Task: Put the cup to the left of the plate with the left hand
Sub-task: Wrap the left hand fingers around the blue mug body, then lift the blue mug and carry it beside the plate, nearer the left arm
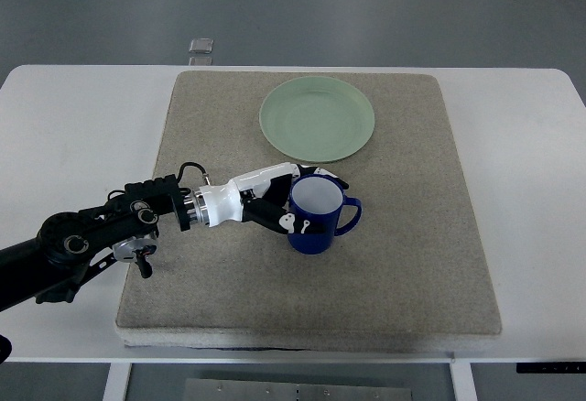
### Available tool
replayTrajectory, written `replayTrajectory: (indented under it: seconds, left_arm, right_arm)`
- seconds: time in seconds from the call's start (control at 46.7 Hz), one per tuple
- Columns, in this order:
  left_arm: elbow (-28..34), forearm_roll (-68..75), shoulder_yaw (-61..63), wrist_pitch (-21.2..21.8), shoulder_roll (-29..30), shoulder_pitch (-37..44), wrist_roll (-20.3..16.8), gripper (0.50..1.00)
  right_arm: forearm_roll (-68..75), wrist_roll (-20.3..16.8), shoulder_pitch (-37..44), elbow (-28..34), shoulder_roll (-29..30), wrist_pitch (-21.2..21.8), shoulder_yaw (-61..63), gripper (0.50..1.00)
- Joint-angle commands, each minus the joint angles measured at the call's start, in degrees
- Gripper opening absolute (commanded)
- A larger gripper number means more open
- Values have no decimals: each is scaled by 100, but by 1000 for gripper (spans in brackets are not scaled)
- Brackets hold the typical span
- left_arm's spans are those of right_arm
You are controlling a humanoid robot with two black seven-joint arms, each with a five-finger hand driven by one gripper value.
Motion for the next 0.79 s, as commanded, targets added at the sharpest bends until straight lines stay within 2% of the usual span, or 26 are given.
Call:
replayTrajectory:
  seconds: [0.0, 0.193, 0.471, 0.771]
  left_arm:
    - [0, 0, -41, -2, -3, 0, -6, 641]
    - [-9, -35, -103, 129, 6, -53, -15, 638]
    - [-9, -44, -568, 744, 24, -106, -23, 636]
    - [78, -88, -849, 1632, 190, -97, -50, 636]
  right_arm:
    - [0, 0, 0, 0, 0, 0, 0, 934]
    - [0, 0, 0, 0, 0, 0, 0, 934]
    - [0, 0, 0, 0, 0, 0, -9, 934]
    - [0, 0, 0, 0, 0, 0, 0, 934]
